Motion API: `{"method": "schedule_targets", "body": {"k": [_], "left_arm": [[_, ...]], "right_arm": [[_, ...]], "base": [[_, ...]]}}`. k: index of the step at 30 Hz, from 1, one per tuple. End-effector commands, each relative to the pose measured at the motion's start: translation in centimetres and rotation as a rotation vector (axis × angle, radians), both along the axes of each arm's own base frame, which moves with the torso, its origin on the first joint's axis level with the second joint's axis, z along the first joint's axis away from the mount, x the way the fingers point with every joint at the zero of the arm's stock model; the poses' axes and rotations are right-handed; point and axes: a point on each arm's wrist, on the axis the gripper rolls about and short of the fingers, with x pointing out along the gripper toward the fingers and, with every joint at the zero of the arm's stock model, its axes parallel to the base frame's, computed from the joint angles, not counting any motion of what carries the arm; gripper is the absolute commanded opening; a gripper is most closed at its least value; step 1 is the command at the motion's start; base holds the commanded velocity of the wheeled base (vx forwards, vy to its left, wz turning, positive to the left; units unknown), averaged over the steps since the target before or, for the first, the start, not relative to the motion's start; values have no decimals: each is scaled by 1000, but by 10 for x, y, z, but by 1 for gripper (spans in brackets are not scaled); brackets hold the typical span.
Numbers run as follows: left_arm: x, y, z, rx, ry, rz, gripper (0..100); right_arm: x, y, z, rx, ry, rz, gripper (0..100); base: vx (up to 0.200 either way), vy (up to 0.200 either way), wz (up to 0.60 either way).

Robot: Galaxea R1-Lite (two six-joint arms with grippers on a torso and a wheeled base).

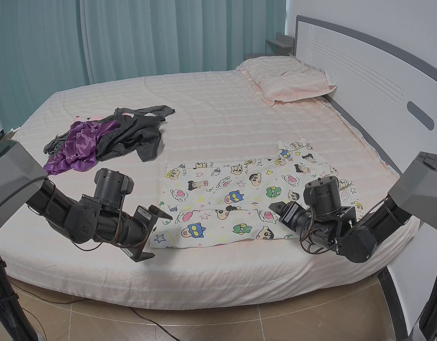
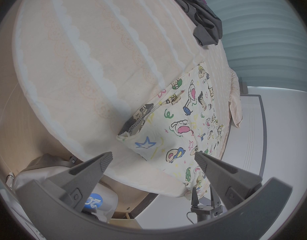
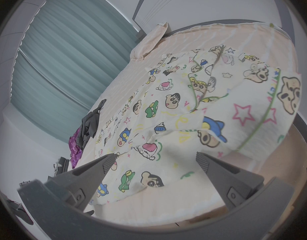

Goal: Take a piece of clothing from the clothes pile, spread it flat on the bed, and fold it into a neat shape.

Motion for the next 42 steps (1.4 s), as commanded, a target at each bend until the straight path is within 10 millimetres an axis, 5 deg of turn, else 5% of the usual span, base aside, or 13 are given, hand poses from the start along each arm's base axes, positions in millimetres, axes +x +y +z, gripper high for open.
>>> {"method": "schedule_targets", "body": {"k": [1,6,21,33,42], "left_arm": [[0,0,-1,1,3,2,100],[0,0,-1,1,3,-1,100],[0,0,-1,3,1,-3,100],[0,0,-2,5,2,-5,100],[0,-2,-2,5,2,-10,100]], "right_arm": [[24,5,-19,-23,32,-16,100],[54,-5,-20,-51,4,-50,100],[81,-2,3,-92,-48,-37,100],[78,-5,-1,-143,31,3,100],[59,-7,14,-155,50,31,100]], "base": [[0,0,0],[0,0,0],[0,0,0],[0,0,0],[0,0,0]]}}
